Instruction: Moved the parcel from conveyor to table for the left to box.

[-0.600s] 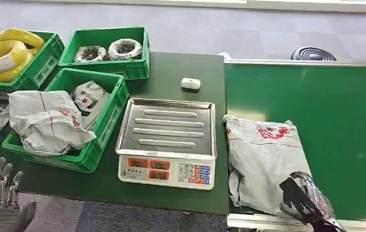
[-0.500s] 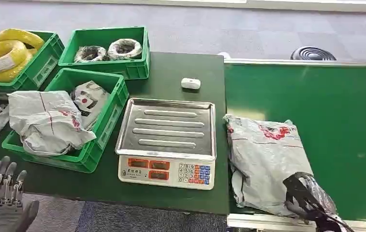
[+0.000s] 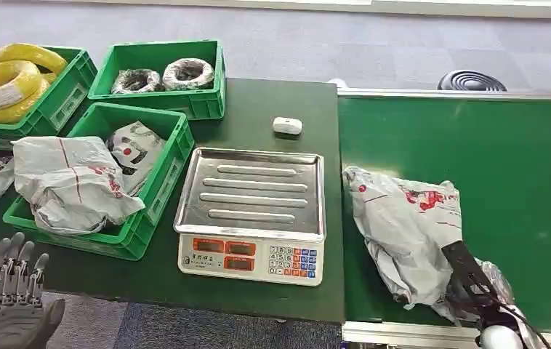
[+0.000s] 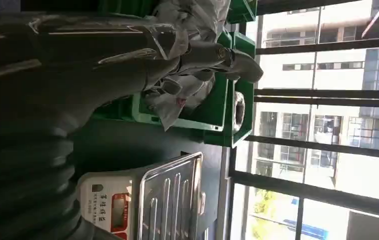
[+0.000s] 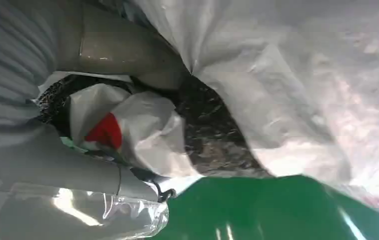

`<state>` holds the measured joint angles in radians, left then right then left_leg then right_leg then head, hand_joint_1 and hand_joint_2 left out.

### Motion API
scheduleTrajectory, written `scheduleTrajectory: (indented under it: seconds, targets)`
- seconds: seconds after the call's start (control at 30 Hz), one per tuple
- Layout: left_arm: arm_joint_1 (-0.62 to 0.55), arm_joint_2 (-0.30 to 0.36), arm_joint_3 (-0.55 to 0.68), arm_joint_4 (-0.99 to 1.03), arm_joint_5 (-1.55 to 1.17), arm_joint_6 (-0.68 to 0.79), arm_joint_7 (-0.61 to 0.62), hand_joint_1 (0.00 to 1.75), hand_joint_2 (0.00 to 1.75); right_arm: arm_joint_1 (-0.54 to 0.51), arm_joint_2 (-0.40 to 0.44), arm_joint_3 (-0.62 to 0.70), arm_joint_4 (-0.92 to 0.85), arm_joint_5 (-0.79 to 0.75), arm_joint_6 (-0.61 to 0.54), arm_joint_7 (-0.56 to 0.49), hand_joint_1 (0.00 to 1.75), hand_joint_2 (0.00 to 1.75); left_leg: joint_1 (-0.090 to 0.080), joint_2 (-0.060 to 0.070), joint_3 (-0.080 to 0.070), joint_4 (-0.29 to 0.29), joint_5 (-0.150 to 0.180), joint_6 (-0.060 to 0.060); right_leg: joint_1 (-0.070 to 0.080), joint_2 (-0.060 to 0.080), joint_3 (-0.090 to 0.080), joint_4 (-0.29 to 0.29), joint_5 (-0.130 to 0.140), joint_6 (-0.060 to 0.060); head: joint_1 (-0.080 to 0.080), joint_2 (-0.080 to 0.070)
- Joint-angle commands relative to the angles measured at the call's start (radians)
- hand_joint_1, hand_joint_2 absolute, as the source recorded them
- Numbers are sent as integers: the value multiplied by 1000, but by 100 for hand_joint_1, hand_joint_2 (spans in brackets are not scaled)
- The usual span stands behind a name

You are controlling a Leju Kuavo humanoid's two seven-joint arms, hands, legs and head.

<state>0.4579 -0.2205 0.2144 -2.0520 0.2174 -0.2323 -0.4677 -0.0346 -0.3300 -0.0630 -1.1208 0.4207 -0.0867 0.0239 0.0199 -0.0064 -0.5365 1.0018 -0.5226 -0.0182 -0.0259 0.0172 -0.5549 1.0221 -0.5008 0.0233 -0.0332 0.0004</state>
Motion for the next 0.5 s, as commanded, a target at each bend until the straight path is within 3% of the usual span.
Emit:
scheduleTrajectory:
  seconds: [0.03,0.07,0.13,0.33,0.37,0.43,0.47,0.5]
  targets:
    - [7,44,-51,54,10,40,-26,0,175,95,151,-145,-420,-228,-255,-279,175,175,-1,1,-1,-1,1,0,-1,0,-2,0,0,-2,0,0]
    - [-1,56,-62,64,11,47,-37,0,175,108,147,-116,-494,-234,-314,-351,175,175,-1,0,-1,-1,0,0,-1,0,-2,1,0,-2,0,0]
    - [-8,62,-68,70,13,55,-39,0,175,110,140,-93,-524,-230,-335,-328,175,175,-1,-1,-1,-2,1,0,-1,-1,-2,0,0,-2,0,0]
    - [-67,85,-89,90,15,82,-37,0,175,70,133,118,-606,-160,-468,-434,175,175,-1,2,0,-5,3,1,0,-1,-2,-3,3,-4,0,0]
    - [-79,84,-91,87,9,83,-36,0,175,23,79,239,-577,-109,-382,-383,175,175,-1,2,0,-2,1,0,0,1,-2,0,1,-2,0,0]
    - [-103,84,-91,91,3,78,-29,0,175,-55,88,327,-523,-62,-327,-340,175,175,0,6,0,-2,1,0,0,4,-2,0,2,-2,0,0]
    - [-124,82,-89,96,-3,77,-22,0,175,-126,82,405,-456,-18,-239,-277,175,175,0,6,0,-2,1,0,0,4,0,0,2,-2,0,0]
    - [-131,82,-89,99,-4,77,-17,0,175,-143,92,414,-433,-12,-243,-274,175,175,-1,9,1,-6,4,1,0,6,-1,-3,6,-4,0,0]
